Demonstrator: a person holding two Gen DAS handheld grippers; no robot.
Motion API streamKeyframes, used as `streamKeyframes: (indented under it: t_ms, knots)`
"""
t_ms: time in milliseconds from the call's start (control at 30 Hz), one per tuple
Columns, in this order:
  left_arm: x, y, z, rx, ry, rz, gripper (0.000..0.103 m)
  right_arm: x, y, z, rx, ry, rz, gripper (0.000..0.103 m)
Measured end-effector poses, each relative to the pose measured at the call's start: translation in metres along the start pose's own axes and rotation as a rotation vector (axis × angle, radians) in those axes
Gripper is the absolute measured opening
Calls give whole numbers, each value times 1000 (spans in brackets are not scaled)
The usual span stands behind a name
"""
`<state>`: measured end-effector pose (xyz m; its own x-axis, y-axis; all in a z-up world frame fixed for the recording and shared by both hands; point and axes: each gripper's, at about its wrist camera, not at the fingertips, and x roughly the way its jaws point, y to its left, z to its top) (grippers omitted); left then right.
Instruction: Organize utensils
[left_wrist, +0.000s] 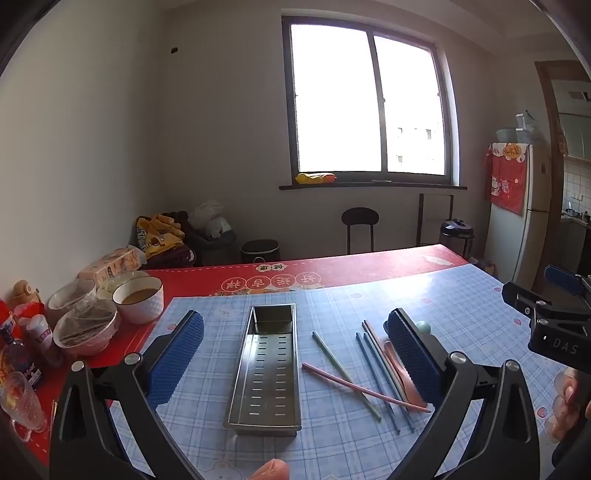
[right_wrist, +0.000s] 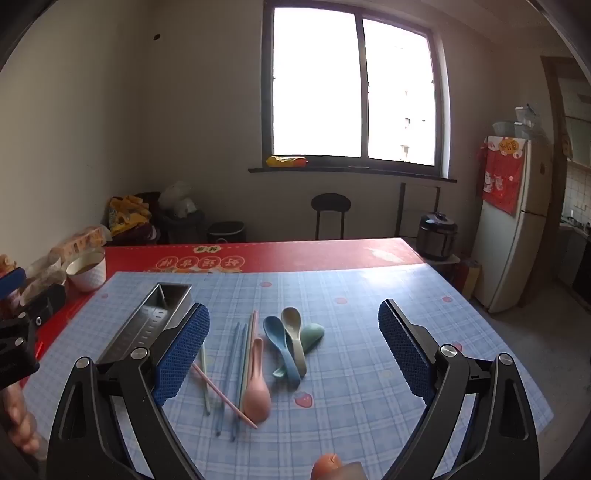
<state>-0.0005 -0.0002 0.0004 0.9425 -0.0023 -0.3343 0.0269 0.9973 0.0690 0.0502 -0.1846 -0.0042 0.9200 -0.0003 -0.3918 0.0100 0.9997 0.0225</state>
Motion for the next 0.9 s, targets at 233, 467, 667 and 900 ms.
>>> streamKeyframes:
  t_ms: [233,467,667,900]
  knots:
    - [4,1,2,2,-12,-21,98,3,1,6,4,5,-2,90]
    - [-5,8,1,-17,-31,5,98,3,1,10,13,-5,2,90]
    - [-2,8,1,-19,-19,7,98,0,2,7,14,-16,-9,90]
    - [-1,9,-1,-22,-11,7,98,1,0,7,17,-13,-16,90]
